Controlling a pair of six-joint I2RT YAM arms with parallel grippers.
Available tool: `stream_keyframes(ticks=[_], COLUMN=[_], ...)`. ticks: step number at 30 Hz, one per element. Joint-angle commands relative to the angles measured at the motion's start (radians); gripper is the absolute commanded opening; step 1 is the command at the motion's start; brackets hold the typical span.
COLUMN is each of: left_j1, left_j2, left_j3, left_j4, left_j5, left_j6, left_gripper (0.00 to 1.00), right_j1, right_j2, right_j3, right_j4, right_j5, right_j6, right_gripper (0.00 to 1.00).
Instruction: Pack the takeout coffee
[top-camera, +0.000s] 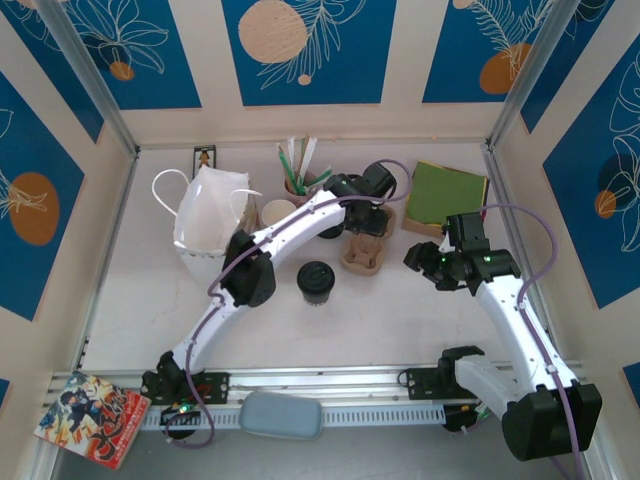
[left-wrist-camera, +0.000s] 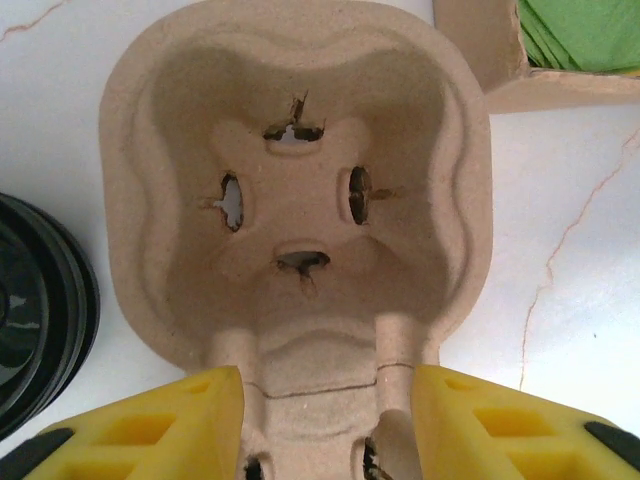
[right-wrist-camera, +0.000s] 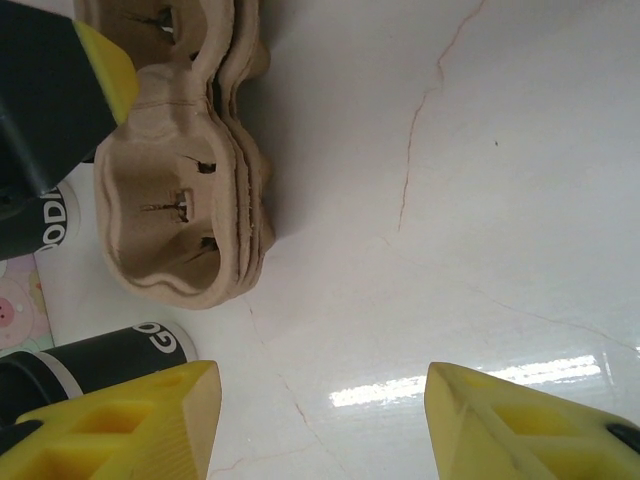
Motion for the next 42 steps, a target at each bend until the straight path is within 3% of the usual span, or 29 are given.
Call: stream_keyframes(ticks=[1,12,27,42], left_j1=[-0.013,-0.018,-0.037,-0.049], left_j2=[0.034,0.059,0.004,0.025], left_j3=[0.035,0.035,-0.033,0.01], left_j4=[0.019,-0.026,-0.111,-0.218], left_j5=[0.018,-0.008,-0.048,-0.042], left_j6=[0.029,0.038,0.089,0.028], left_gripper=[0.48,0.49,0.44,0.52], right_j1=[-0.008,-0.017,-0.02,-0.023], right_j2=[0.002,0.006,0.003,0.009], right_j3=[-0.015,-0.023,-0.036,-0.041], right_j4=[-0.009,-0.003,0.005,0.011], right_j5=[-0.029,-0.04,-0.044,-0.049], right_j6=[-0.016,-0.021,-0.019,-0.014], right_gripper=[0.57,0.58,0.58,0.58])
